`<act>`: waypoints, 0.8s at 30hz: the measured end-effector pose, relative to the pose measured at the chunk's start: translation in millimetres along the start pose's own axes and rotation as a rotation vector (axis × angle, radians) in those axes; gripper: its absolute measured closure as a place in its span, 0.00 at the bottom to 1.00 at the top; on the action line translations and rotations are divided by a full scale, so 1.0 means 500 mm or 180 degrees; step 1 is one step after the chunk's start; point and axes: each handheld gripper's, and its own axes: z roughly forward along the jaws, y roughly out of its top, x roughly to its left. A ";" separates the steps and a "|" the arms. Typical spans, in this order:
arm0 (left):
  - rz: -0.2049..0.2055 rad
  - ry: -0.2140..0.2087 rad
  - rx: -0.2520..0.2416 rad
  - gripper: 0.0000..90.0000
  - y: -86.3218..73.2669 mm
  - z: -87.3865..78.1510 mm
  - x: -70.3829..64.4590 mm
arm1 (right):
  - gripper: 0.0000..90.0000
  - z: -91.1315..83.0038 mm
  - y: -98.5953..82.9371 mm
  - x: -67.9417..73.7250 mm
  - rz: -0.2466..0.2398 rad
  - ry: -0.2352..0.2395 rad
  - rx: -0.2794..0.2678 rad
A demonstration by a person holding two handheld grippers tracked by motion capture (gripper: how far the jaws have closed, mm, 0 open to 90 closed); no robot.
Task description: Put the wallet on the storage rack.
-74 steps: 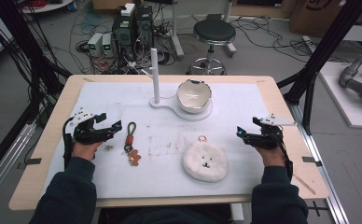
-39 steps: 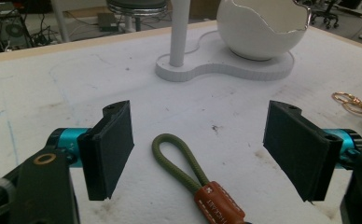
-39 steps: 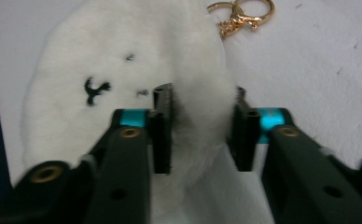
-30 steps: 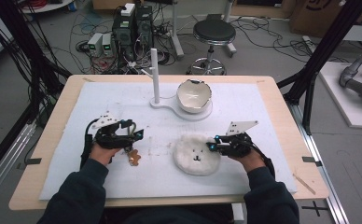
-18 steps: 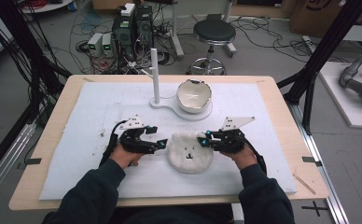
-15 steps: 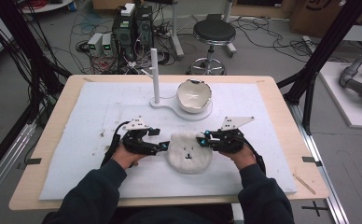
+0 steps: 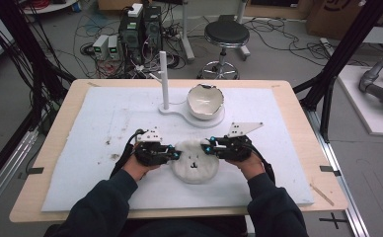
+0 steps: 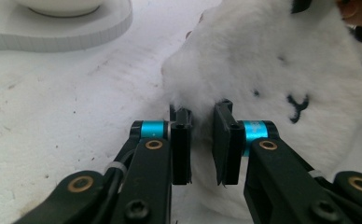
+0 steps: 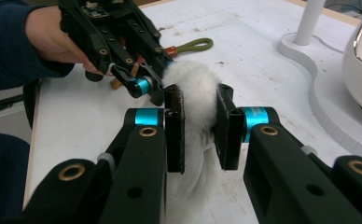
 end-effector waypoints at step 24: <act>-0.0152 0.0287 -0.0438 0.57 0.008 -0.032 0.014 | 0.85 -0.013 -0.031 -0.028 0.0350 -0.0106 0.0118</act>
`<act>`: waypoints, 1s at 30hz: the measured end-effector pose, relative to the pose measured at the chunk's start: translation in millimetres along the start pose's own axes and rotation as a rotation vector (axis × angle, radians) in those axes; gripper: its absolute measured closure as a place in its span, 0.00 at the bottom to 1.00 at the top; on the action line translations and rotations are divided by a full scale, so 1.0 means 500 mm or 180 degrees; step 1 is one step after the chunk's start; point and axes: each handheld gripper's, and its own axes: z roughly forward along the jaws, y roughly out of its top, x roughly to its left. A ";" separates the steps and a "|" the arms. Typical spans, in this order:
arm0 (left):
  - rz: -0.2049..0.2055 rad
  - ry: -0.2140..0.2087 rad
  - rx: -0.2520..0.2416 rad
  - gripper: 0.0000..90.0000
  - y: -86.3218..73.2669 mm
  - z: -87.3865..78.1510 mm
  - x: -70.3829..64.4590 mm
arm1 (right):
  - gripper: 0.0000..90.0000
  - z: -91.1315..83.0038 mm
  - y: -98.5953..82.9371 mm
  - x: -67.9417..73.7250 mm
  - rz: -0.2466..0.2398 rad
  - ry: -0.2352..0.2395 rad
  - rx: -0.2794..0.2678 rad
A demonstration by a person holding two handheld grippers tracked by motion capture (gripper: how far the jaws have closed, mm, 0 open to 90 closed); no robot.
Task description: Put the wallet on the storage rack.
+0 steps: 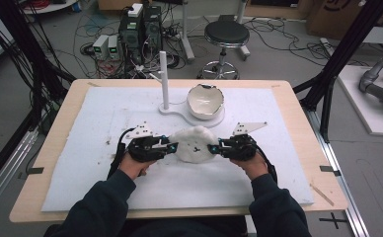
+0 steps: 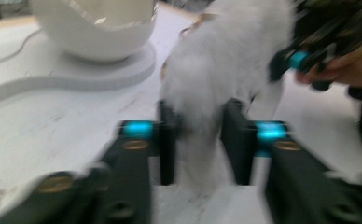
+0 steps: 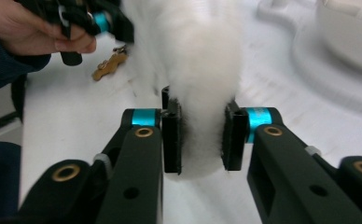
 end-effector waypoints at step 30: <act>-0.0142 0.0234 -0.0101 0.41 0.005 -0.046 0.036 | 0.85 -0.038 0.058 0.025 -0.0532 -0.0454 -0.0266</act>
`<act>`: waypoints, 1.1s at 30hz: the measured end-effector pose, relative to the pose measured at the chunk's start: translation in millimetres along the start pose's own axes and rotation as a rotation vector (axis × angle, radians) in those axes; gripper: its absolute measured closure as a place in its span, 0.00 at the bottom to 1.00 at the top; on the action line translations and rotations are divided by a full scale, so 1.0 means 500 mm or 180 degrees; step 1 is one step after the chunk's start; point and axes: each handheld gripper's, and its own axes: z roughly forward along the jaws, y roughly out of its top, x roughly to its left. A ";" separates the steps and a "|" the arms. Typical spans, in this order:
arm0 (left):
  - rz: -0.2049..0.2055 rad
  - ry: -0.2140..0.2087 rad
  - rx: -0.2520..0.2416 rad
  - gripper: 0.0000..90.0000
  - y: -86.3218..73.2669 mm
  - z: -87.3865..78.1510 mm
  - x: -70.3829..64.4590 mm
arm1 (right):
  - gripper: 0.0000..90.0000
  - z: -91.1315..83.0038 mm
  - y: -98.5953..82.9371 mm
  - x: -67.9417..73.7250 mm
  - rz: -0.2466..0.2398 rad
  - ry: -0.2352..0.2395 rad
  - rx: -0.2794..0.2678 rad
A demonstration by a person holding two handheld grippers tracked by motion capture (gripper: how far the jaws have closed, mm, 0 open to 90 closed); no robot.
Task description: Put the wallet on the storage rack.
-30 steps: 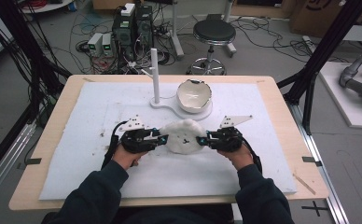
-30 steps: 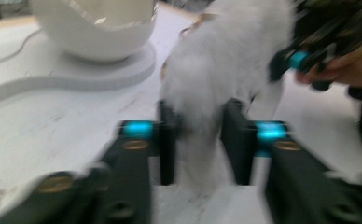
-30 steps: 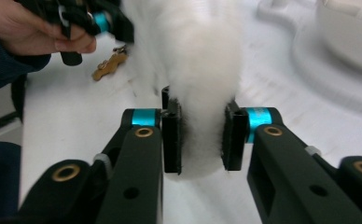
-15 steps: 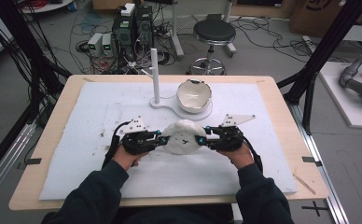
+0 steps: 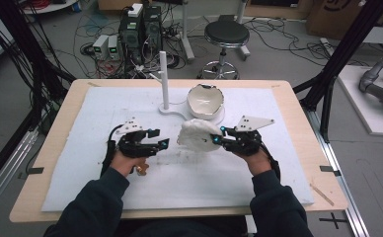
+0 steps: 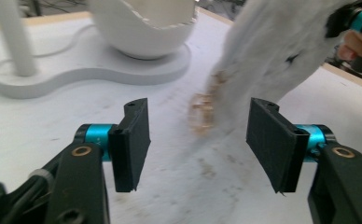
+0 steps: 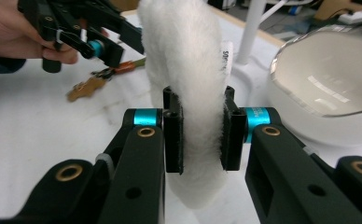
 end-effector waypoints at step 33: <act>-0.0179 0.0545 -0.0114 0.25 -0.013 -0.078 0.090 | 0.86 0.064 0.178 -0.159 -0.0818 -0.1107 0.0526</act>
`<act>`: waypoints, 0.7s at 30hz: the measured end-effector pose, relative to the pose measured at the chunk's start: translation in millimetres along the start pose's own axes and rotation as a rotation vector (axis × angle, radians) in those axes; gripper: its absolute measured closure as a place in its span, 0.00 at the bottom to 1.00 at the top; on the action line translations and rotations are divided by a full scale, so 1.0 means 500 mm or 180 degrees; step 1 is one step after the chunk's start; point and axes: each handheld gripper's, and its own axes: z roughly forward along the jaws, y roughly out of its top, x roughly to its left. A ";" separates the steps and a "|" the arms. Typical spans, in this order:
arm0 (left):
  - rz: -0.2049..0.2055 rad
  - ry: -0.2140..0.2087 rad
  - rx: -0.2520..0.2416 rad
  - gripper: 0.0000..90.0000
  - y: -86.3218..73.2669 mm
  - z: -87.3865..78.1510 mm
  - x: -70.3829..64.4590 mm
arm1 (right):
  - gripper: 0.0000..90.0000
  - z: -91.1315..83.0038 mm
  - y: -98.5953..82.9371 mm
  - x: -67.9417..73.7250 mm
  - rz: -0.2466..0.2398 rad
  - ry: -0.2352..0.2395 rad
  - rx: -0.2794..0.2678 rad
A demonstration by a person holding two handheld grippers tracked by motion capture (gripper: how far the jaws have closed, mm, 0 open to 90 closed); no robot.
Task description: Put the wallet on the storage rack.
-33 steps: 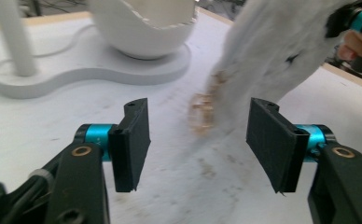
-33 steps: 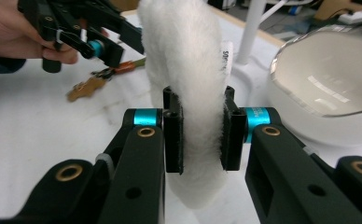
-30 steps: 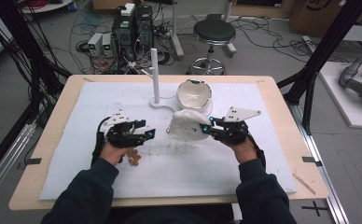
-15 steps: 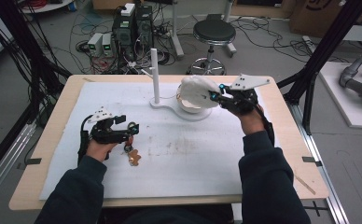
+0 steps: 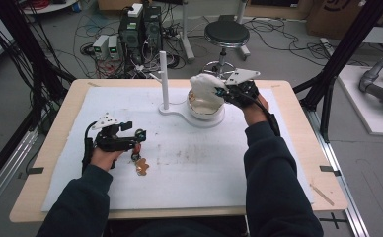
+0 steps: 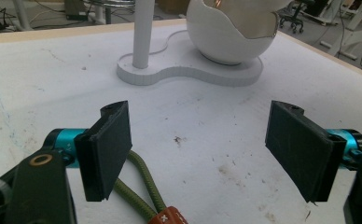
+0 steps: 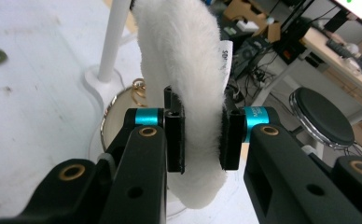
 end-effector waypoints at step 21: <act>-0.0041 -0.0020 0.0023 0.25 -0.004 0.000 0.001 | 0.75 0.107 -0.061 0.001 0.0062 0.0142 0.0303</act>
